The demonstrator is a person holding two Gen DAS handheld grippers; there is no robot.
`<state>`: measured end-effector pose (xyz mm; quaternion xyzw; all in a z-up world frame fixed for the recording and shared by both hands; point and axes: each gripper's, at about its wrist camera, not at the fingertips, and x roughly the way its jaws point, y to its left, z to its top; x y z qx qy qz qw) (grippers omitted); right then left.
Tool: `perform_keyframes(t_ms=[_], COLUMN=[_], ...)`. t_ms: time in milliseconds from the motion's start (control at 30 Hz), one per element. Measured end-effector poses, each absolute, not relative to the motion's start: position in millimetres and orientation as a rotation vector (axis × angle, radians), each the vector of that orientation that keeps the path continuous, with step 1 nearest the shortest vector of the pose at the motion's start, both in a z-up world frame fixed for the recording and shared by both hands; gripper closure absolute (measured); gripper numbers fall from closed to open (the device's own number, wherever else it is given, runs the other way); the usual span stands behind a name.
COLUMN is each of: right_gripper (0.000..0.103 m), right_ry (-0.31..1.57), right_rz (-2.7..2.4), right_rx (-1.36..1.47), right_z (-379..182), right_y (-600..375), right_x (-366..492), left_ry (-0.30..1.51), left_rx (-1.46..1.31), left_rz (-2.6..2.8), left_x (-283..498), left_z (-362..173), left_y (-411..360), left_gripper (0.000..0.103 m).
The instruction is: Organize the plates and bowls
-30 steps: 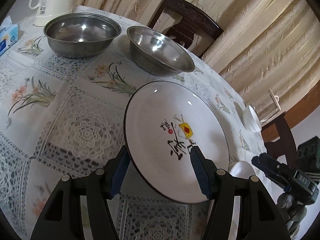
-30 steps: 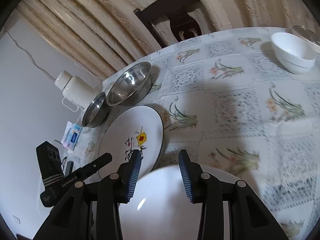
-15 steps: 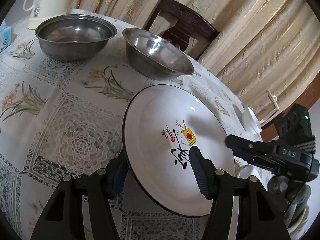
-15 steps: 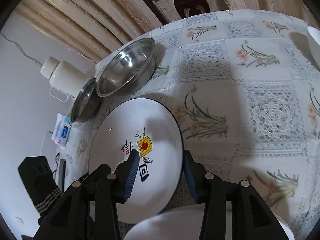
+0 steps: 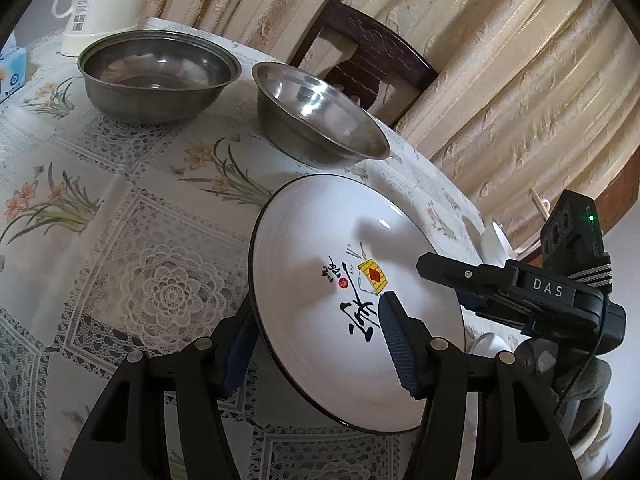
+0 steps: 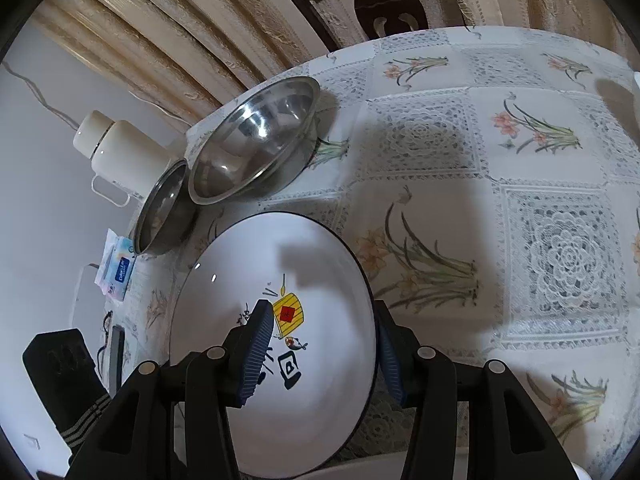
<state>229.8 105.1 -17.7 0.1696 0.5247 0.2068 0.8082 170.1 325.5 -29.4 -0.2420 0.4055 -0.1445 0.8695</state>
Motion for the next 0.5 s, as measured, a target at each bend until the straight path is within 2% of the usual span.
perform_keyframes(t_ms=[333, 500], right_gripper=[0.05, 0.055], right_ry=[1.133, 1.14], right_rz=[0.469, 0.464], right_rx=[0.351, 0.327], right_z=[-23, -29], right_y=[108, 108], right_x=[233, 231], left_ry=[0.841, 0.85], left_rx=[-0.495, -0.509], left_rz=[-0.288, -0.288], left_x=[168, 168], left_z=[-28, -30], left_y=[326, 327], left_gripper=[0.043, 0.043])
